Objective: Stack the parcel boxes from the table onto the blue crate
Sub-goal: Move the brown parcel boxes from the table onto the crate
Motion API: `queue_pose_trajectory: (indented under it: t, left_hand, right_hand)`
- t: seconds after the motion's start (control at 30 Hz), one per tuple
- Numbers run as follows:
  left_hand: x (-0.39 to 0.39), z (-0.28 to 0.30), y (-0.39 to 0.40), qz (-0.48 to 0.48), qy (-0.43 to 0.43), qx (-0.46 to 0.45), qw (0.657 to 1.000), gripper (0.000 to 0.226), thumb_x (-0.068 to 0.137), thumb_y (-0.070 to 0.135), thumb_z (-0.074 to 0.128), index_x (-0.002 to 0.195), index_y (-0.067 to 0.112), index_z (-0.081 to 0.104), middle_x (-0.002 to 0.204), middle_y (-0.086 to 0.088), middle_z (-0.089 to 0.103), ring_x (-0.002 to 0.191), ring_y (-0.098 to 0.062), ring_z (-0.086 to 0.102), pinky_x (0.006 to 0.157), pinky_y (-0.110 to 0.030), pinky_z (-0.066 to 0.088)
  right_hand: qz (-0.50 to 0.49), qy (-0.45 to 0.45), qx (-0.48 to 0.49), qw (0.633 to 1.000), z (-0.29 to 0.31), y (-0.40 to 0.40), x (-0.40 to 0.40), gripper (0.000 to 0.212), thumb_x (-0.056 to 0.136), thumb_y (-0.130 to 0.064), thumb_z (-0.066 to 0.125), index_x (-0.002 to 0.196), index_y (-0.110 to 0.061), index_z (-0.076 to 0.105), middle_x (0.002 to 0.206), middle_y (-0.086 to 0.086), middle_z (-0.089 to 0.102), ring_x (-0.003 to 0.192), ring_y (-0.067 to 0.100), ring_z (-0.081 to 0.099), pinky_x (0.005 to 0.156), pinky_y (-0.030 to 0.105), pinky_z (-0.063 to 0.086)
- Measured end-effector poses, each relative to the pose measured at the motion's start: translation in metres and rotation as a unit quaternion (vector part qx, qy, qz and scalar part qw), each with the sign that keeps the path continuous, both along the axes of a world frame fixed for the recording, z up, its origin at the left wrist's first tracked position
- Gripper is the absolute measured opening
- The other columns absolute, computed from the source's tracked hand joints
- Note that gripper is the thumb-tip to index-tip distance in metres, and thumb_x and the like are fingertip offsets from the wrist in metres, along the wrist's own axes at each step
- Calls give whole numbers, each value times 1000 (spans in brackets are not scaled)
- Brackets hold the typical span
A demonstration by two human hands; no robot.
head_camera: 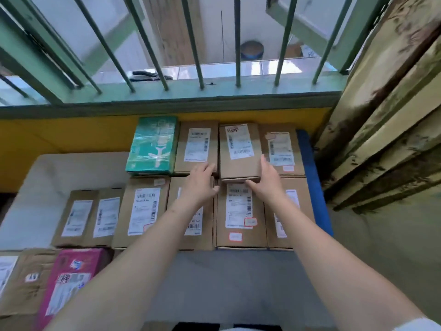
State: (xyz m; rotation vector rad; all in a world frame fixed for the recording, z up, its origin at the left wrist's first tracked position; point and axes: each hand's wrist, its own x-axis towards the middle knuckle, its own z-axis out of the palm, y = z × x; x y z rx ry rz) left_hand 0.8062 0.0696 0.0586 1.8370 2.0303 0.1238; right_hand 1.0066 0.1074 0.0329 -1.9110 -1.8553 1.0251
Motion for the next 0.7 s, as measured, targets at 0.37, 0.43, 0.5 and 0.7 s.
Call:
queue_pose_trajectory:
  t: [0.37,0.43,0.5,0.7]
  left_hand:
    - [-10,10,-4,11,18,44,999,66,90,35,60,149,17,37,157,-2,33,147,-18,25,119,-35,24]
    - [-22,21,-19,51,-9,107,993,61,90,31,59,146,15,42,152,-2,40,144,-17,31,117,-33,27]
    - [-43,33,-41,88,-58,167,980,54,91,26,59,142,14,48,145,-2,48,138,-16,39,114,-30,32]
    - [-169,38,-117,242,-109,229,936,40,88,19,59,128,17,58,125,0,56,116,-14,53,98,-27,44]
  right_hand:
    - [-6,-101,28,994,8,3,-23,111,82,-62,65,158,-17,-2,165,15,-5,152,33,0,121,47,7]
    - [-48,-45,67,996,24,-13,-43,98,88,-54,59,158,-16,3,165,13,-4,153,30,-1,123,46,9]
    - [-56,23,113,992,45,-33,-78,84,93,-44,56,158,-14,11,166,10,4,152,26,4,123,42,12]
    - [41,150,153,976,90,-87,-222,69,96,-31,56,154,-10,26,162,6,23,150,17,16,120,24,10]
